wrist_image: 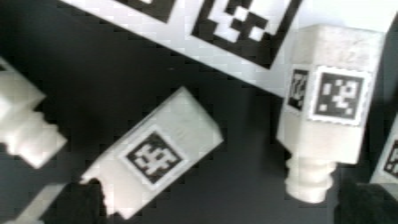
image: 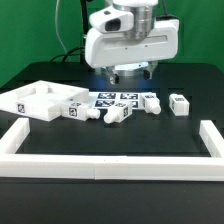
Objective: Assemble one leg
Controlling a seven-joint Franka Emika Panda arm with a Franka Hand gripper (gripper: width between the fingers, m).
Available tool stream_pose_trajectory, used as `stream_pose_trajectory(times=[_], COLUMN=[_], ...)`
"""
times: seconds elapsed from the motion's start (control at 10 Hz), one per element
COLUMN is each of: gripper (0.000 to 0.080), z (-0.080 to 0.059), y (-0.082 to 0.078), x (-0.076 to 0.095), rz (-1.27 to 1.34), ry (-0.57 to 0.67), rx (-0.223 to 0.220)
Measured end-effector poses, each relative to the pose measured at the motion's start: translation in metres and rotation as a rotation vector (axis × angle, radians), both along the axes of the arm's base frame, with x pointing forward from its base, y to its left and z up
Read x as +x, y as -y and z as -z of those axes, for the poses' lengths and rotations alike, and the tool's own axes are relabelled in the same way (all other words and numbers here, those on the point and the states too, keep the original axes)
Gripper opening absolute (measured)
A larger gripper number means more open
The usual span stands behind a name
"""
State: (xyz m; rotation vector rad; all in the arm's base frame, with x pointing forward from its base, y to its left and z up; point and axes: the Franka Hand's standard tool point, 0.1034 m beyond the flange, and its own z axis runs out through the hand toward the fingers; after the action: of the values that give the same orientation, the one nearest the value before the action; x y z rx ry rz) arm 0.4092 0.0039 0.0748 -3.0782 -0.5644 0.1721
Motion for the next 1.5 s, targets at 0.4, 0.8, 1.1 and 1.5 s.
stream_pose_trajectory(times=[0.4,0.8,1.1,1.5], gripper=[0.0648,0.0648,0.0648,0.0648], z=[0.000,-0.010,-0.007,-0.004], y=[0.002,0.097,0.102,0.123], x=[0.000,0.003,0.002,0.004], rz=[-0.003,-0.167,-0.162,-0.185], ry=[-0.001,-0.018,-0.020,-0.021], rx=[0.001,0.024,0.022,0.023])
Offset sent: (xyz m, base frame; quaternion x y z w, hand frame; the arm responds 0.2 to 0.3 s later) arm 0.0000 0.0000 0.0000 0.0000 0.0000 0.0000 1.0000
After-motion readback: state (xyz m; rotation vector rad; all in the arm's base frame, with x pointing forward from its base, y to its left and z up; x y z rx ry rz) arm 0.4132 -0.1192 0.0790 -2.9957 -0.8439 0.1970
